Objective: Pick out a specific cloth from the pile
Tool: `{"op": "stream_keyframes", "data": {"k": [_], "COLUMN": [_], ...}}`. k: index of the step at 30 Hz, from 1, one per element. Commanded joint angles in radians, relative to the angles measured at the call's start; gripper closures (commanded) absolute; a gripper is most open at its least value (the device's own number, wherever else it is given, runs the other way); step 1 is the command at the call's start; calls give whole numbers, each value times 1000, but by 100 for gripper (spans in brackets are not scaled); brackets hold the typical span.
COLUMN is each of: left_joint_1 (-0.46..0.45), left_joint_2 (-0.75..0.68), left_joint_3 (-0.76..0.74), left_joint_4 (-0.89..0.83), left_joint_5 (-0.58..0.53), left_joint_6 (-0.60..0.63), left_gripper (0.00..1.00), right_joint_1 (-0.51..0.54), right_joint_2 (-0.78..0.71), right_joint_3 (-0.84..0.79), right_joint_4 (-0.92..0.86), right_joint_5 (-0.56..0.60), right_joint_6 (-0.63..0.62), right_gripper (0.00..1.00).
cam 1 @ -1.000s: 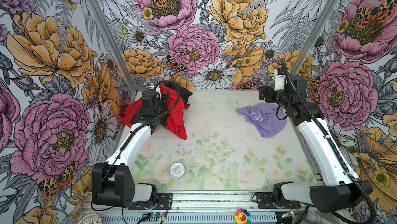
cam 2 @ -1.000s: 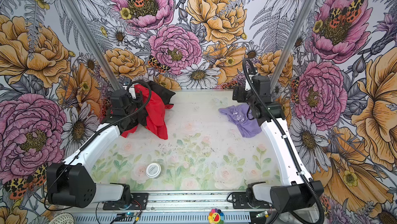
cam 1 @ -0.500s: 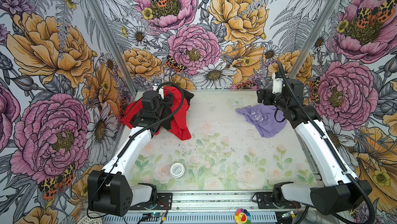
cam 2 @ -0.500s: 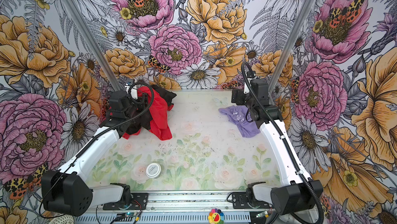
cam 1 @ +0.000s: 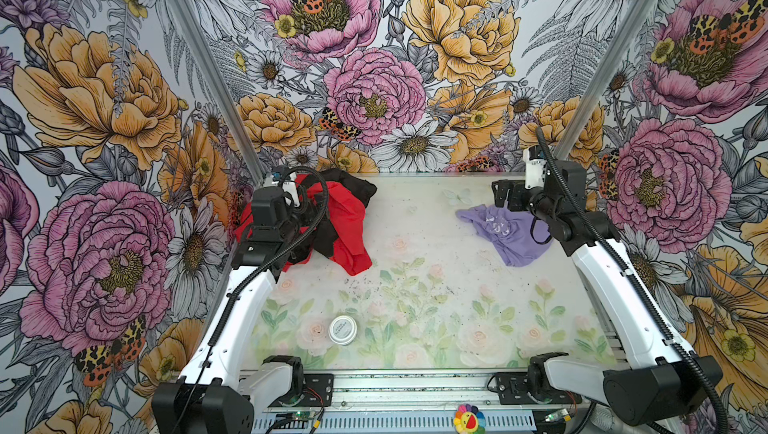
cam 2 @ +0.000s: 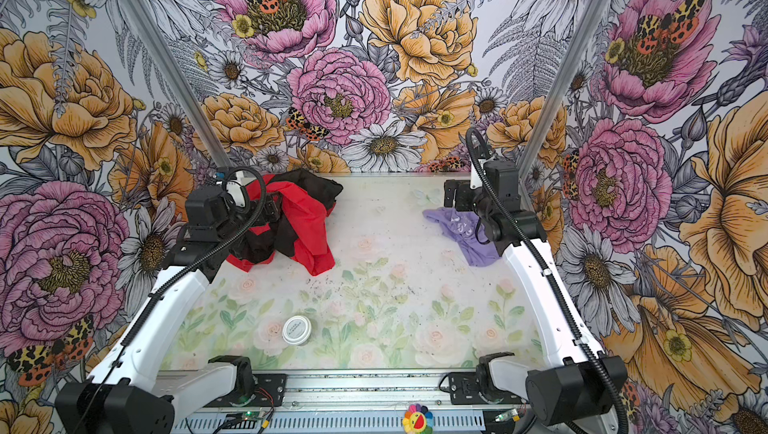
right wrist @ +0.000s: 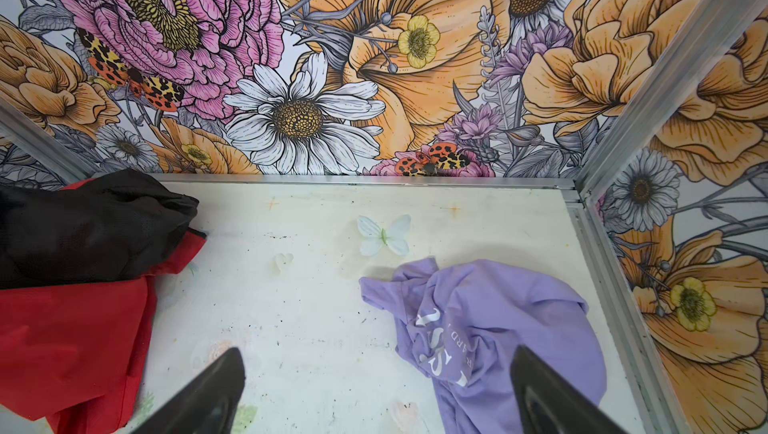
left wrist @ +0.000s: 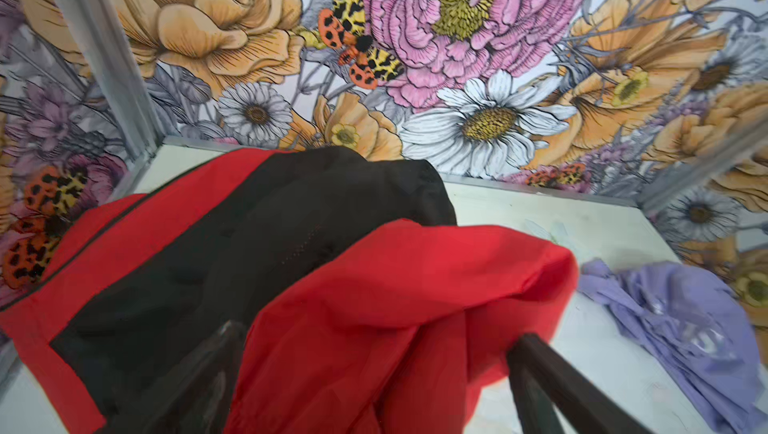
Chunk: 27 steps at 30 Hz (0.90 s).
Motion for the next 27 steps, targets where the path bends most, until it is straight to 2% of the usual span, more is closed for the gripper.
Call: {"op": "stream_keyframes", "data": {"k": [1, 4, 9, 15, 20, 27], "left_joint_1": [7, 7, 5, 4, 5, -24], "left_joint_2": [-16, -46, -143, -270, -320, -382], "left_joint_3": [-3, -27, -44, -113, -215, -437], "left_joint_4": [-169, -196, -154, 1, 119, 358], "left_joint_5": [181, 183, 23, -158, -264, -450], "left_joint_6": [-40, -50, -32, -32, -19, -28], "left_gripper": [1, 1, 1, 1, 1, 1], "right_joint_1": [2, 2, 2, 1, -11, -51], "right_joint_2": [-35, -43, -54, -85, -108, -187], "right_joint_3": [-17, -26, -36, -85, -157, -374], "right_joint_4": [30, 31, 31, 67, 130, 330], "right_joint_5": [-23, -30, -39, -24, -20, 1], "right_joint_6": [-2, -2, -1, -13, -16, 16], "right_gripper": [1, 0, 0, 0, 0, 0]}}
